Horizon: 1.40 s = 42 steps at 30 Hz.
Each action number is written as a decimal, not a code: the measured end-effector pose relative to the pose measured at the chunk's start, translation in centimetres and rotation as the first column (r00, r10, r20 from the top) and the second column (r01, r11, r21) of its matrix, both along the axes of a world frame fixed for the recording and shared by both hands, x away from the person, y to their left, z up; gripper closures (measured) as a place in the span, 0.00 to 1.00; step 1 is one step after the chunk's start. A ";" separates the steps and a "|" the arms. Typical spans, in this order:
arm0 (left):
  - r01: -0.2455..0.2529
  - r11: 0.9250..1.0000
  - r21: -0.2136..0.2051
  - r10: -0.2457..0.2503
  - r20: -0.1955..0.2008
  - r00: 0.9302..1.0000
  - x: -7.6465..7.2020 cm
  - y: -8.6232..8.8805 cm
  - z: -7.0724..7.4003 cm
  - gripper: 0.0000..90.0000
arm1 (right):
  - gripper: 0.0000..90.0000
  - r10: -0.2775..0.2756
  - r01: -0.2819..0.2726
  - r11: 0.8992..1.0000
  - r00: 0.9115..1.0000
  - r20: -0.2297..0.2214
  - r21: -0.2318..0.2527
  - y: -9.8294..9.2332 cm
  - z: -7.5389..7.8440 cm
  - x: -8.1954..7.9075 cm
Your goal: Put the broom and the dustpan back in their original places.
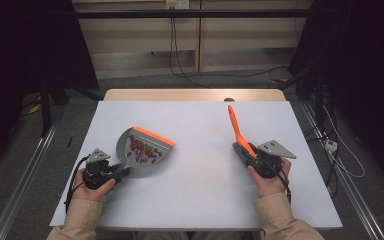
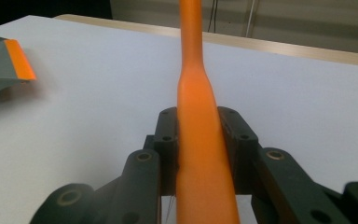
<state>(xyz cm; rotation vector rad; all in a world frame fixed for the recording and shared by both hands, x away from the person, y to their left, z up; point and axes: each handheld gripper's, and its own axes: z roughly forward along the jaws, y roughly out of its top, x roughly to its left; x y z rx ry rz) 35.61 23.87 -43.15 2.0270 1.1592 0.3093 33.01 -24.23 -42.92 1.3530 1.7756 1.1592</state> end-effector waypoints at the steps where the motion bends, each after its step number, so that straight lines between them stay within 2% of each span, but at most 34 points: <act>1: -0.008 1.000 0.005 0.008 -0.005 1.000 0.0 0.1 0.0 0.70 | 0.79 -0.003 0.003 1.000 1.000 -0.002 0.002 -0.2 0.0 0.0; 10: -0.074 0.997 0.015 0.074 -0.008 0.997 0.4 0.7 -0.4 0.70 | 0.79 -0.043 0.043 0.999 0.999 -0.008 -0.013 -1.7 -0.2 0.0; 14: -0.111 0.994 0.021 0.111 -0.008 0.994 0.5 0.8 -0.5 0.70 | 0.79 -0.066 0.066 0.997 0.998 -0.012 -0.032 -2.6 -0.4 0.0; 19: -0.131 0.991 0.022 0.131 -0.004 0.991 0.6 1.0 -0.7 0.70 | 0.79 -0.109 0.108 0.992 0.994 -0.009 -0.062 -3.8 -0.6 0.2; 24: -0.121 0.992 0.036 0.120 0.008 0.993 0.4 0.8 -0.8 0.69 | 0.79 -0.135 0.134 0.987 0.991 -0.001 -0.092 -4.2 -1.0 0.1; 26: -0.120 0.993 0.010 0.119 0.007 0.993 0.2 0.8 -0.7 0.67 | 0.79 -0.132 0.132 0.986 0.991 -0.001 -0.099 -4.1 -1.0 0.1; 29: -0.098 0.995 -0.007 0.098 -0.001 0.995 -0.1 0.4 -0.7 0.65 | 0.79 -0.118 0.117 0.988 0.993 -0.002 -0.096 -3.6 -1.1 0.1; 31: -0.079 0.997 -0.010 0.079 -0.002 0.997 -0.3 0.0 -0.8 0.63 | 0.78 -0.111 0.110 0.988 0.994 0.002 -0.111 -3.1 -1.1 0.1; 36: -0.043 0.999 -0.013 0.043 -0.008 0.999 -0.6 -0.9 -0.7 0.58 | 0.77 -0.105 0.105 0.991 0.994 0.003 -0.087 -2.6 -1.2 0.1; 42: -0.028 0.999 -0.025 0.028 -0.008 1.000 -0.7 -1.2 -0.7 0.56 | 0.76 -0.080 0.080 0.995 0.997 -0.009 -0.058 -2.0 -1.4 0.1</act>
